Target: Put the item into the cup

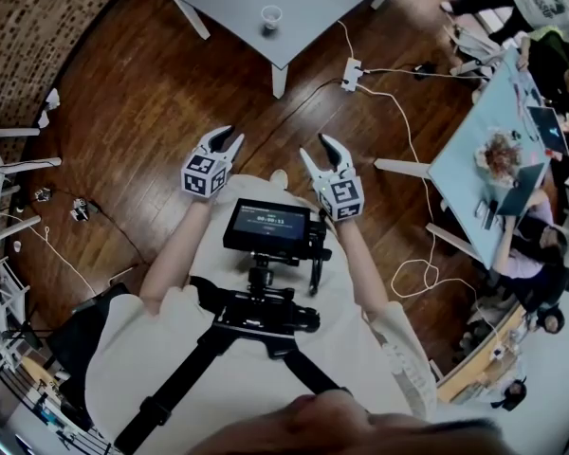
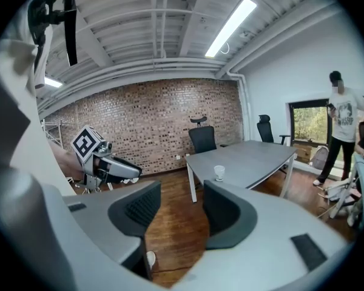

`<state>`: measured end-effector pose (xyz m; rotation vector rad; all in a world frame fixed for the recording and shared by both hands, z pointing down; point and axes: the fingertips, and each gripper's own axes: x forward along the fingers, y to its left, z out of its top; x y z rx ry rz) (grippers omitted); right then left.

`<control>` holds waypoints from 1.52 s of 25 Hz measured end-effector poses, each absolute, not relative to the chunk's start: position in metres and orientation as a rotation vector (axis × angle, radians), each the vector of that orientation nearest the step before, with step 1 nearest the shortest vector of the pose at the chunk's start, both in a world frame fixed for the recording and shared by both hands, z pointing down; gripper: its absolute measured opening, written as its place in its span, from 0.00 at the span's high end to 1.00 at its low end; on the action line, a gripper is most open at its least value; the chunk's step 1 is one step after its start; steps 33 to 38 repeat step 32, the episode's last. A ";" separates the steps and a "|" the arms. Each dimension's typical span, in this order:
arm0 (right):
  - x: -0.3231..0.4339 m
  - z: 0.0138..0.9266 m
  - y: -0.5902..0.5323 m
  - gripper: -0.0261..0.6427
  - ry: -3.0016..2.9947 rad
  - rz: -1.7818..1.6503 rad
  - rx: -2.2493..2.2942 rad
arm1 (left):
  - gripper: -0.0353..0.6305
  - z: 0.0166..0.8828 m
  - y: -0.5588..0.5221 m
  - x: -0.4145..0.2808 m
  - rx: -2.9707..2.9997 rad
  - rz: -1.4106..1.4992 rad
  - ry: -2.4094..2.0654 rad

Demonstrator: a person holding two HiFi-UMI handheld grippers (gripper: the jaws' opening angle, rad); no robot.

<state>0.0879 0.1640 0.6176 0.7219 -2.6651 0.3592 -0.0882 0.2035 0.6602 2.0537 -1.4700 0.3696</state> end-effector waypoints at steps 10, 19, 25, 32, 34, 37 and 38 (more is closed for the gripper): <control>0.084 0.622 0.168 0.61 -2.659 0.375 0.716 | 0.78 0.663 0.201 -0.085 2.062 0.388 -1.444; 0.081 0.618 0.170 0.61 -2.667 0.351 0.716 | 0.78 0.663 0.202 -0.085 2.066 0.403 -1.431; 0.085 0.614 0.163 0.61 -2.659 0.333 0.742 | 0.78 0.662 0.194 -0.085 2.082 0.411 -1.417; 0.086 0.607 0.162 0.61 -2.674 0.302 0.762 | 0.78 0.663 0.194 -0.081 2.099 0.416 -1.405; 0.086 0.607 0.162 0.61 -2.674 0.302 0.762 | 0.78 0.663 0.194 -0.081 2.099 0.416 -1.405; 0.086 0.607 0.162 0.61 -2.674 0.302 0.762 | 0.78 0.663 0.194 -0.081 2.099 0.416 -1.405; 0.086 0.607 0.162 0.61 -2.674 0.302 0.762 | 0.78 0.663 0.194 -0.081 2.099 0.416 -1.405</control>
